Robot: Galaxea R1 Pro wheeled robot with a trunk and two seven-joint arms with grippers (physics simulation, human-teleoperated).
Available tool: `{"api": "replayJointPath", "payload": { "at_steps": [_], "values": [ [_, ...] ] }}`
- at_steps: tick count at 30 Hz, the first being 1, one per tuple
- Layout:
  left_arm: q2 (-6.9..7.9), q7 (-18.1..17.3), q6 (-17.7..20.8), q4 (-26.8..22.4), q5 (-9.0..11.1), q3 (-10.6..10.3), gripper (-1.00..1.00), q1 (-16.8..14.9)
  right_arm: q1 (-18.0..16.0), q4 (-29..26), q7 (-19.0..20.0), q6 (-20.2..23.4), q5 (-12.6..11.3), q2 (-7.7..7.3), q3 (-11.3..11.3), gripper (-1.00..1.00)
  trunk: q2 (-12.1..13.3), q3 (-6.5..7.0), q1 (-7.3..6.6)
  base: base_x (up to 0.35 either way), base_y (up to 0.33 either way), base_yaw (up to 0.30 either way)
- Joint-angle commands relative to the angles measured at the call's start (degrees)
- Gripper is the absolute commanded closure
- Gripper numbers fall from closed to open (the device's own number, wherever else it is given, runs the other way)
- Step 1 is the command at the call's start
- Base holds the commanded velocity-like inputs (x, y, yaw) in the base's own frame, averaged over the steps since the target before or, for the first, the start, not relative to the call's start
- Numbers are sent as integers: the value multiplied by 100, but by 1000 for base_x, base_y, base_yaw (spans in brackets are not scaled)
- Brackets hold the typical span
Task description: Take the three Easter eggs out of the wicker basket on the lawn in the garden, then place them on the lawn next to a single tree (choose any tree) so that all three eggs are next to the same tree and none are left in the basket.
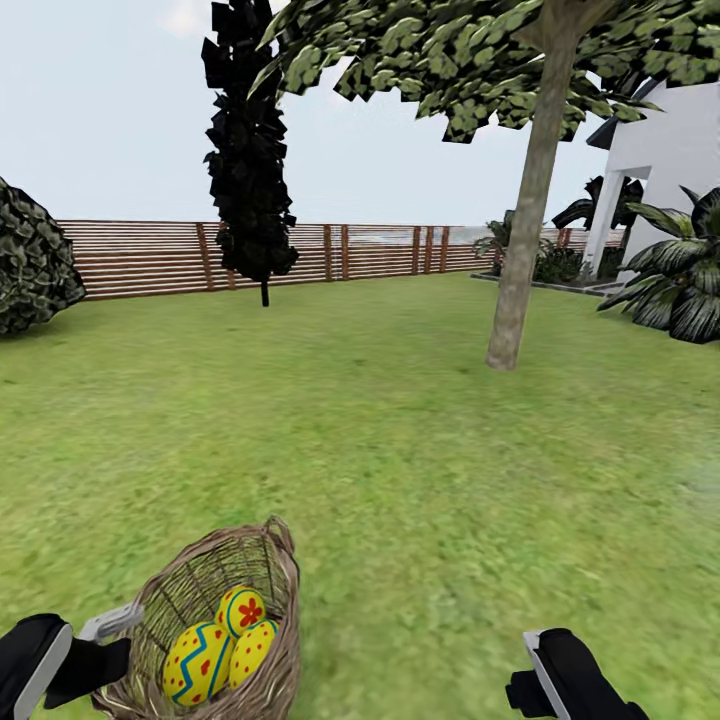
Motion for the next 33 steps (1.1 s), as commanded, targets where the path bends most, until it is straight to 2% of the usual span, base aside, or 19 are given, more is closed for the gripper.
{"api": "replayJointPath", "payload": {
  "at_steps": [1, 7, 14, 19, 33],
  "values": [
    [-3, -47, 25, -5, 31, 14, 100, -5, -3, -5, 10, 25, 31, 0, 6, -100, -3, -6, 3, 337, 0, -12],
    [2, -47, 28, -6, 32, 17, 100, -5, -3, -5, 10, 25, 31, 0, 17, -100, -3, -6, 3, 337, 0, -15],
    [2, -47, 27, -5, 32, 17, 100, -5, -3, -5, 10, 25, 19, -3, -19, -100, -3, -18, 3, 337, 0, -250],
    [2, -47, 28, -5, 32, 17, 100, -5, -3, -5, 7, 25, 25, -1, -4, -100, -3, -19, 3, 337, 0, -30],
    [-5, -47, 29, -7, 32, 10, 100, -5, -3, -5, 10, 25, 16, 0, -17, -100, -3, -62, 3, 337, 0, -256]
  ]
}}
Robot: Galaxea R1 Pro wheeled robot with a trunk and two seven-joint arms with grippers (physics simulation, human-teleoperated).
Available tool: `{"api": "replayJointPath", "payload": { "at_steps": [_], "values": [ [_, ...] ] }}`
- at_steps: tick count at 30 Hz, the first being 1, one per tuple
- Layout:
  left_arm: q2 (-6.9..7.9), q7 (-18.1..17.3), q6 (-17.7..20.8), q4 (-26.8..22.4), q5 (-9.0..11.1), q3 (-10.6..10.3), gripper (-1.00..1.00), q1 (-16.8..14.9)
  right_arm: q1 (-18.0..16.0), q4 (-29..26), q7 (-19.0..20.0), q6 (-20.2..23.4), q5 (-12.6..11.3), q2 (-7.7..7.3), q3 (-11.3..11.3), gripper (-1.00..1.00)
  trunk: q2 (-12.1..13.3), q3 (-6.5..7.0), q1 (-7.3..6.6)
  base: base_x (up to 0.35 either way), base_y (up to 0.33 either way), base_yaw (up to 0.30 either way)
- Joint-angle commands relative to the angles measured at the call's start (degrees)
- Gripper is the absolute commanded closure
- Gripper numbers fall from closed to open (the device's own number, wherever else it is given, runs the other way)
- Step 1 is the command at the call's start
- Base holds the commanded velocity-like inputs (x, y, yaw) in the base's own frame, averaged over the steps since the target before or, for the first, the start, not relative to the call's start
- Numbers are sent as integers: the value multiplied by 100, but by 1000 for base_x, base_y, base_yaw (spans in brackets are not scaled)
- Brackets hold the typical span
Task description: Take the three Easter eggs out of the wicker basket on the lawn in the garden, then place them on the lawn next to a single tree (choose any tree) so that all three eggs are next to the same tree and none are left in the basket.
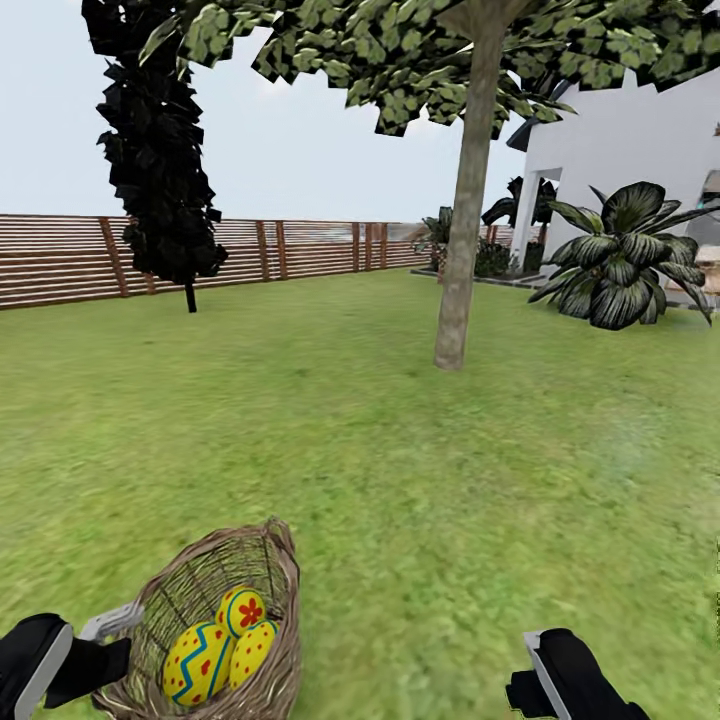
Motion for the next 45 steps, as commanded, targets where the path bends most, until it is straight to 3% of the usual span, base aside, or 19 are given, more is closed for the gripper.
{"api": "replayJointPath", "payload": {
  "at_steps": [1, 9, 22, 45],
  "values": [
    [-2, -46, 30, -6, 40, 15, 100, -3, -4, -4, 10, 24, 28, 1, 0, -100, -3, -6, 3, 337, 0, -262],
    [-2, -46, 30, -11, 40, 15, 100, -3, -4, -4, 2, 24, 34, 1, 19, -100, -3, -6, 3, 337, 0, -59],
    [-2, -46, 30, -6, 40, 15, 100, -3, -4, -4, 2, 24, 35, 1, 2, -100, -3, -6, 3, 337, 0, -249],
    [-63, -46, 23, 3, 32, 6, 100, -3, -4, -12, 2, 24, 28, 1, 0, -100, -3, -6, 3, 337, 0, -3]
  ]
}}
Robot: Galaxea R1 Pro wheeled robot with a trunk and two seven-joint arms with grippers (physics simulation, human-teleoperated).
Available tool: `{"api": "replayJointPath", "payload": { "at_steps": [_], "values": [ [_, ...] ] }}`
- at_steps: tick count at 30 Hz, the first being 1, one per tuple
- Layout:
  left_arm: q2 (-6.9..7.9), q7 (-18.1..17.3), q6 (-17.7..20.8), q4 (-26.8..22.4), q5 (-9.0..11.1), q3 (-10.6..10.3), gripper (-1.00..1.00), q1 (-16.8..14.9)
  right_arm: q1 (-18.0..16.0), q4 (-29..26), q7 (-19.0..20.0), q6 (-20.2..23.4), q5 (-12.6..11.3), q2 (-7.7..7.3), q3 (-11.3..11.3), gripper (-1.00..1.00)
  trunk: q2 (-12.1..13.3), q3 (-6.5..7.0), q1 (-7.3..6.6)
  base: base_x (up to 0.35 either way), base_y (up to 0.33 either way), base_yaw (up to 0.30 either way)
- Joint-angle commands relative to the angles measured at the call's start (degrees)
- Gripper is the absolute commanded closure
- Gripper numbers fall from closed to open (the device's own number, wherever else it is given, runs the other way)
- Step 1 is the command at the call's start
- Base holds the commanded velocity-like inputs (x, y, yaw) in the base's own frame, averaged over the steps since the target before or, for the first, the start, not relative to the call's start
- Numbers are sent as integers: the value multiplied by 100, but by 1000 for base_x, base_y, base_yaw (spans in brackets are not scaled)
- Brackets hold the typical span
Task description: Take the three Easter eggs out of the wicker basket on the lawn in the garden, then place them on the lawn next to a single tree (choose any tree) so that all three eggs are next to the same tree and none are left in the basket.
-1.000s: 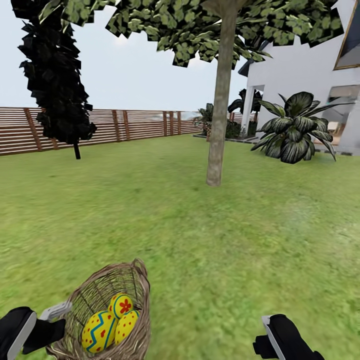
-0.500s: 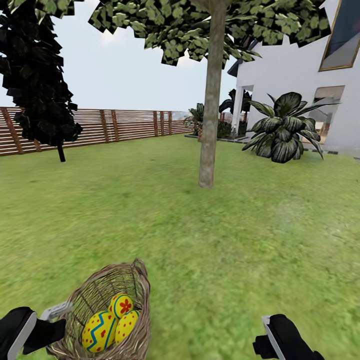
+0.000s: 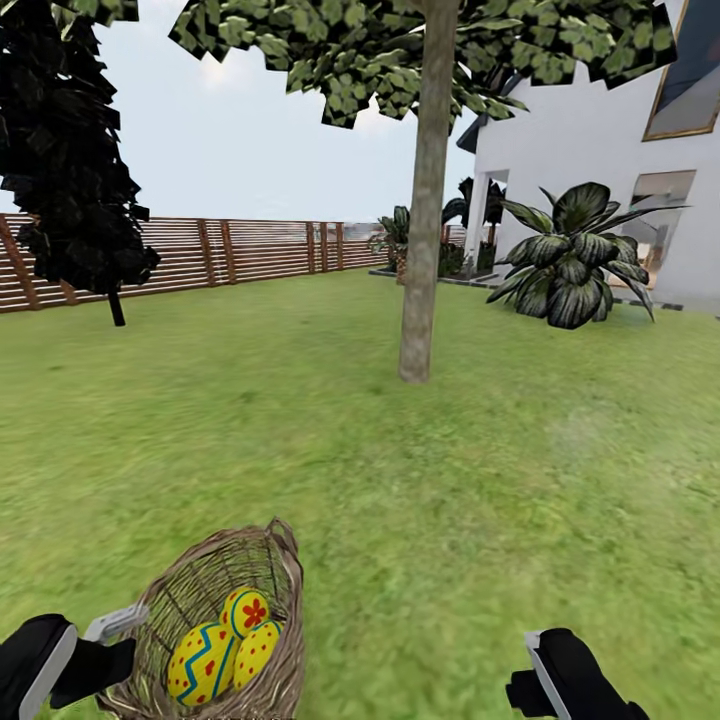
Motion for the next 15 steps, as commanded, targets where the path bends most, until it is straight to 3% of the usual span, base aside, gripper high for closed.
{"api": "replayJointPath", "payload": {
  "at_steps": [1, 12, 15],
  "values": [
    [-2, -47, 27, -5, 27, 15, 100, -5, -3, -6, 10, 25, 28, 0, 1, -100, -3, -6, 3, 337, 0, 0],
    [-2, -47, 28, -13, 27, 15, 100, -5, -3, 2, 10, 25, 34, 0, 8, -100, -3, -14, 3, 337, 0, -250],
    [-2, -47, 31, -13, 27, 15, 100, -5, -3, -2, 10, 30, 29, 0, 8, -100, -3, -17, 3, 337, 0, -77]
  ]
}}
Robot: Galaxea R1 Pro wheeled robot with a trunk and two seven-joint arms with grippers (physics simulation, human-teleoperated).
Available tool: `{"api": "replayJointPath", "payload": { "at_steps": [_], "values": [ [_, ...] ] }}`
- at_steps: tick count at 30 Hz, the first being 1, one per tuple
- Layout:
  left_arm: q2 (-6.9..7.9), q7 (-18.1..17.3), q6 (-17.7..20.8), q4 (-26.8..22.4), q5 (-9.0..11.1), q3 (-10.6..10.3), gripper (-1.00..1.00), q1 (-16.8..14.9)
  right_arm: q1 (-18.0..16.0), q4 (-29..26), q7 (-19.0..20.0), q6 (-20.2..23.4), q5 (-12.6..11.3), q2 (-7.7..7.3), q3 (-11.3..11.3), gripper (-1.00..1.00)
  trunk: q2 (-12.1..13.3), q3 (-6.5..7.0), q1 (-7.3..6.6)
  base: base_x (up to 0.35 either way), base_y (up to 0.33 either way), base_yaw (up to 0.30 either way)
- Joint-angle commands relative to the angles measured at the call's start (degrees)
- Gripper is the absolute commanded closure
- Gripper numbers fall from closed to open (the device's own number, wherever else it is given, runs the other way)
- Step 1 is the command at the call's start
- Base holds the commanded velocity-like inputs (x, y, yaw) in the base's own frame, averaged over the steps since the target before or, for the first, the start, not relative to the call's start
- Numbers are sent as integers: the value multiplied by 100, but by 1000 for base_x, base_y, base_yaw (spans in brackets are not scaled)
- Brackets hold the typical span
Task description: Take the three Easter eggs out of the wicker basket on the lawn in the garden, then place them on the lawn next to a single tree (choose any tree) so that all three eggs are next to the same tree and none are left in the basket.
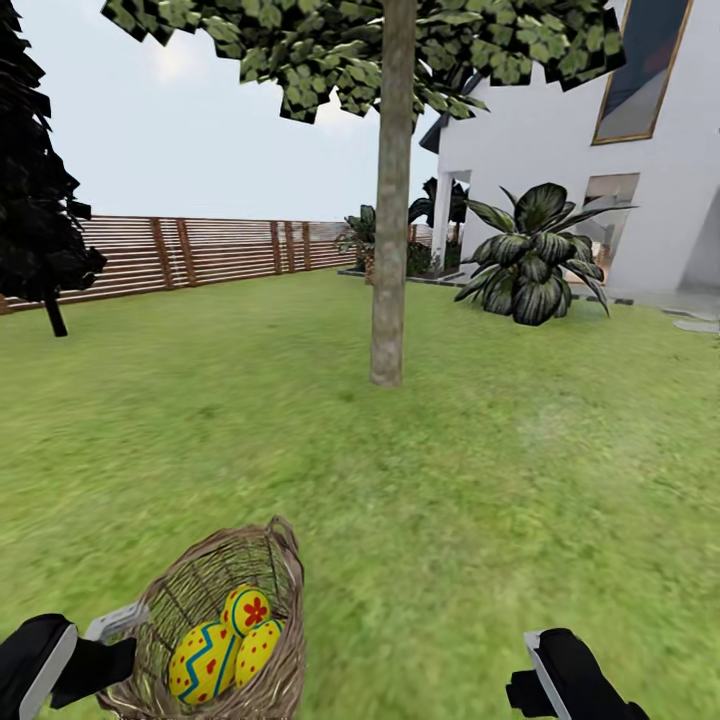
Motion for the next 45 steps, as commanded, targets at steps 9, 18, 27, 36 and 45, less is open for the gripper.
{"api": "replayJointPath", "payload": {
  "at_steps": [9, 18, 27, 36, 45],
  "values": [
    [-79, -49, 21, 1, -31, 8, 100, -4, -3, -10, 13, 29, 28, -8, -5, -100, -3, -44, 3, 337, 0, -114],
    [-97, -49, 28, -2, -31, 7, 100, -4, -3, -10, 10, 29, 36, -3, 8, -100, -3, -82, 3, 337, 0, -111],
    [-137, -49, 29, -1, -40, 7, 100, -4, -3, -19, 15, 38, 28, -18, -16, -100, -3, -82, 3, 337, 0, 0],
    [-173, -49, 22, 65, -47, -9, 100, -4, -3, -18, 10, 37, 28, -9, -13, -100, -3, -82, 3, 337, 0, 0],
    [-196, -49, 21, 92, -57, -11, 100, -4, -3, -10, 19, 34, 31, -9, -6, -100, -3, -82, 3, 337, 0, -142]
  ]
}}
